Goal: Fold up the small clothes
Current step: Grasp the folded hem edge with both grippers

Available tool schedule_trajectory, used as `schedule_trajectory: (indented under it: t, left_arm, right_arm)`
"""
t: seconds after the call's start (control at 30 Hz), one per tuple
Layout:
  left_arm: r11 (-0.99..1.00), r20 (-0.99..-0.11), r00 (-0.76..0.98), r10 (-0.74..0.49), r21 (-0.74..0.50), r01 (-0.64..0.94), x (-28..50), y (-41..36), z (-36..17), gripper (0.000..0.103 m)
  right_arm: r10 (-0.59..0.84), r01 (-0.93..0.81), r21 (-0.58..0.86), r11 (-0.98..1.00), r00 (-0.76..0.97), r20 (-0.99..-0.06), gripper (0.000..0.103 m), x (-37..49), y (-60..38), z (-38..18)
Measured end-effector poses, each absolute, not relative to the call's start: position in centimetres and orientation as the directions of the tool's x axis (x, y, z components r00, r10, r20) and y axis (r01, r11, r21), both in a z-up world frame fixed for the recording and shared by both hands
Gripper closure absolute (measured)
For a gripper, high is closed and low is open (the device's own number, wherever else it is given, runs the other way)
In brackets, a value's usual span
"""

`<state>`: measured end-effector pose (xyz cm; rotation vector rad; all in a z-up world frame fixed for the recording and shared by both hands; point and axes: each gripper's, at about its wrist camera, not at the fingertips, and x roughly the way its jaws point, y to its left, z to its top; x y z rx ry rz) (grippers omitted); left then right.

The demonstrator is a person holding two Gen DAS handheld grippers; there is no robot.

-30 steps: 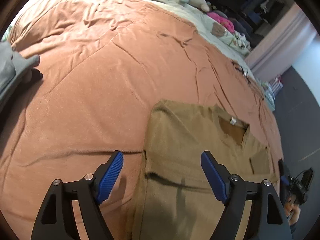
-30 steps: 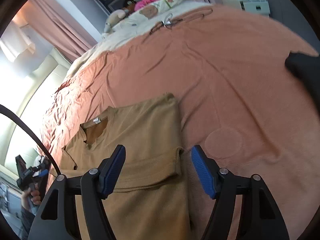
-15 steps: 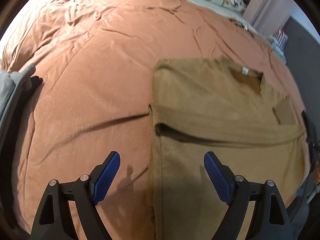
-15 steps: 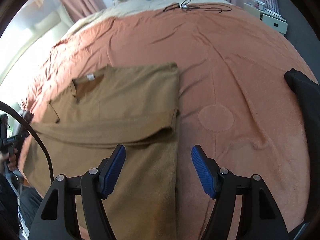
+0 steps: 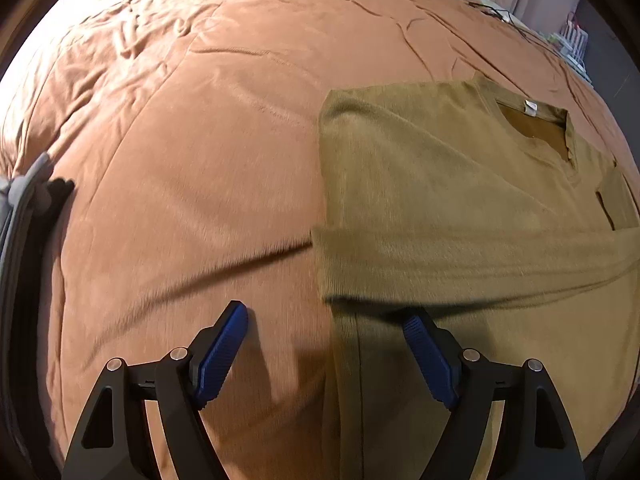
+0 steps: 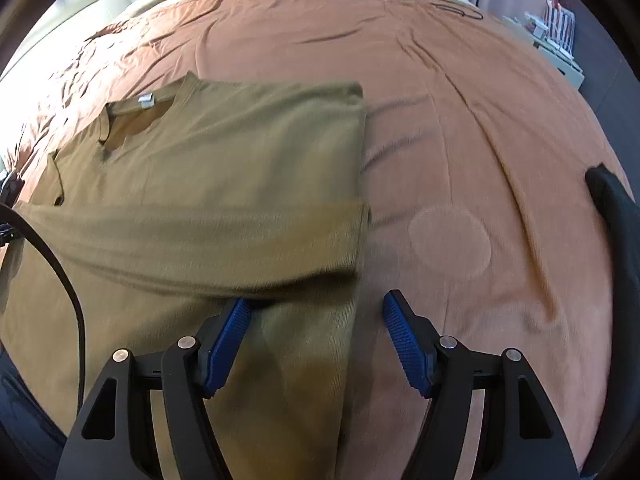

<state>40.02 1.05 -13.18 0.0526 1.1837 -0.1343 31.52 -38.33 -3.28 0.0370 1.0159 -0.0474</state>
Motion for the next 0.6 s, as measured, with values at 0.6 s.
schedule_trajectory:
  t: [0.6]
  left_arm:
    - [0.985, -0.896, 0.417, -0.15, -0.098, 0.144, 45.6, 0.4, -12.8, 0.046]
  right_arm:
    - [-0.031, 0.116, 0.049, 0.992, 0.6, -0.8, 0.041, 36.4, -40.7, -4.5]
